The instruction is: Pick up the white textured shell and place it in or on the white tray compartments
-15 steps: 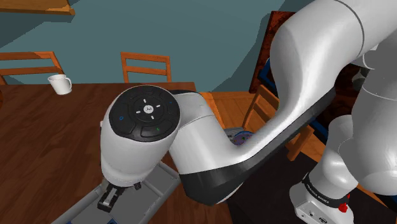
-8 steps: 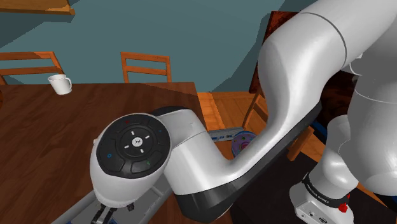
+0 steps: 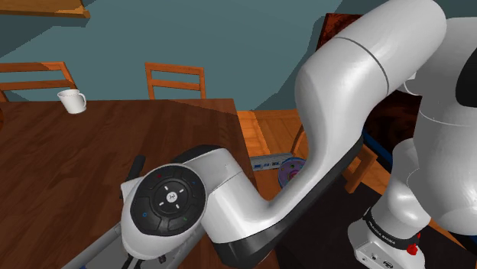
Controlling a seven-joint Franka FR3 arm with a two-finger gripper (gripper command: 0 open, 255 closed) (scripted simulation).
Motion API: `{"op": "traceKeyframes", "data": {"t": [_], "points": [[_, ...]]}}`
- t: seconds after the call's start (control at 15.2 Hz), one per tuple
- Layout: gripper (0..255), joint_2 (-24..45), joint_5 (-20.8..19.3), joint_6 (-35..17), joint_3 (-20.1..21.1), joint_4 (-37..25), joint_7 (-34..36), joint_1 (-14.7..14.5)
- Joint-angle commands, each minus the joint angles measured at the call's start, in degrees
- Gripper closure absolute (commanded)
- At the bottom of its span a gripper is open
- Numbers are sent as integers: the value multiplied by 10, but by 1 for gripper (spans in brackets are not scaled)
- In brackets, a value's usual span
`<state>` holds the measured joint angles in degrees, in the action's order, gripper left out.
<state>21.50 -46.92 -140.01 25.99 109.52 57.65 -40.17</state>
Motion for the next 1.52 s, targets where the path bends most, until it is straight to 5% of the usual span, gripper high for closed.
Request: {"op": "traceKeyframes", "data": {"t": [0.0,0.4,0.46,0.79,1.06,1.45], "points": [[255,2,-5,-3,-2,2,5,-2],[255,2,-5,-3,-2,2,5,-2],[0,2,-4,-3,-2,2,5,-1],[0,2,-5,-3,-2,2,5,-2],[0,-61,48,27,26,24,-25,8],[0,-61,48,27,25,24,-25,8]]}}
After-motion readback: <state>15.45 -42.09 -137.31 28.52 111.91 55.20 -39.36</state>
